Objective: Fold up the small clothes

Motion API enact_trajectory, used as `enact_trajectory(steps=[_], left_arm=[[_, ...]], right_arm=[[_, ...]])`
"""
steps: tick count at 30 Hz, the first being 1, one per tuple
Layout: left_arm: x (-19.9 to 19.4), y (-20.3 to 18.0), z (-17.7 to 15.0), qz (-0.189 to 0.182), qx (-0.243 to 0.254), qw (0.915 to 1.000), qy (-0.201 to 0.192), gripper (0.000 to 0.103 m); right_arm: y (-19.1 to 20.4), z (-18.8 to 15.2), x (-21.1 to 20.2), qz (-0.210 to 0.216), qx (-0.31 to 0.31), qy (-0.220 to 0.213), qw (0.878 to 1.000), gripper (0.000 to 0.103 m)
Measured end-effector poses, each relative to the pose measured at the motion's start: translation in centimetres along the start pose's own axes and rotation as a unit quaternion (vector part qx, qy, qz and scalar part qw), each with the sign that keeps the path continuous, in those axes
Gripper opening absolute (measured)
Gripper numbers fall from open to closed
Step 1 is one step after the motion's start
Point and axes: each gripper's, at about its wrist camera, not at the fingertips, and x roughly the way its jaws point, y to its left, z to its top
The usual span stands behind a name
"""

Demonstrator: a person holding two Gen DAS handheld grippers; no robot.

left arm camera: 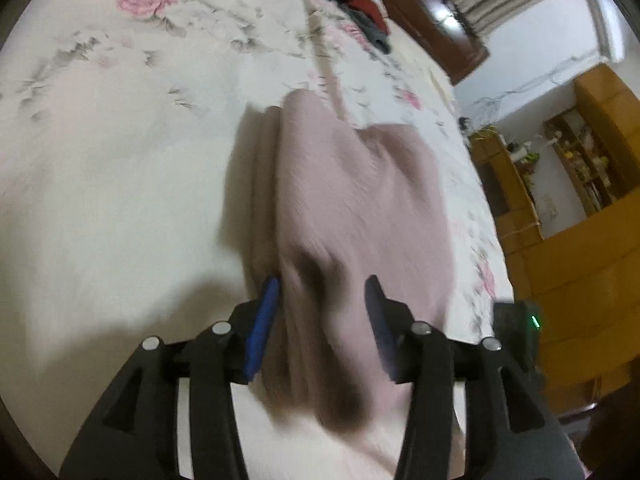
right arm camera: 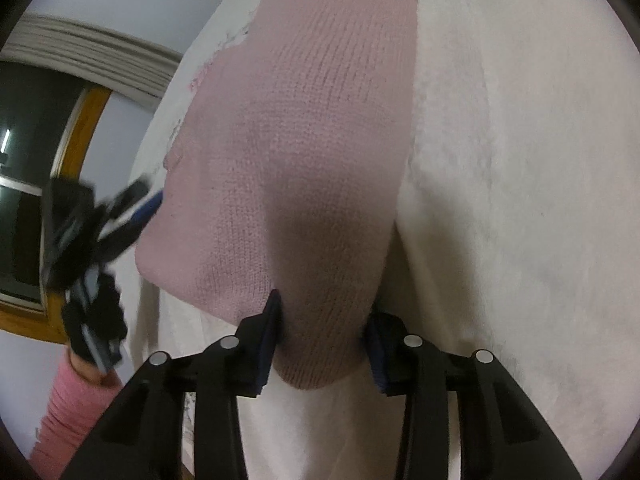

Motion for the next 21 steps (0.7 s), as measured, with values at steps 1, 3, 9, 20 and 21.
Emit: enact_trajectory(steps=[1, 3, 9, 20, 21], left_arm=[[-0.4, -0.6, -0.9, -0.002, 0.01, 0.9999, 0.001, 0.056], [0.0, -1.3, -2.1, 0.013, 0.023, 0.9995, 0.018, 0.063], [2.7, -1.0, -3.0, 0.023, 0.021, 0.9983, 0.049, 0.015], [0.8, 2.1, -3.0, 0.015, -0.004, 0.9986, 0.05, 0.01], [1.5, 2.4, -3.3, 0.021, -0.005, 0.9983, 0.054, 0.01]], right_arm=[[-0.6, -0.3, -0.4, 0.004, 0.003, -0.002, 1.0, 0.044], [-0.7, -0.7, -0.7, 0.008, 0.006, -0.005, 1.0, 0.045], [-1.4, -1.6, -1.5, 0.01, 0.011, -0.01, 1.0, 0.04], [-0.6, -2.0, -2.1, 0.026, -0.002, -0.015, 1.0, 0.028], [-0.8, -2.2, -1.6, 0.016, -0.003, -0.012, 1.0, 0.028]])
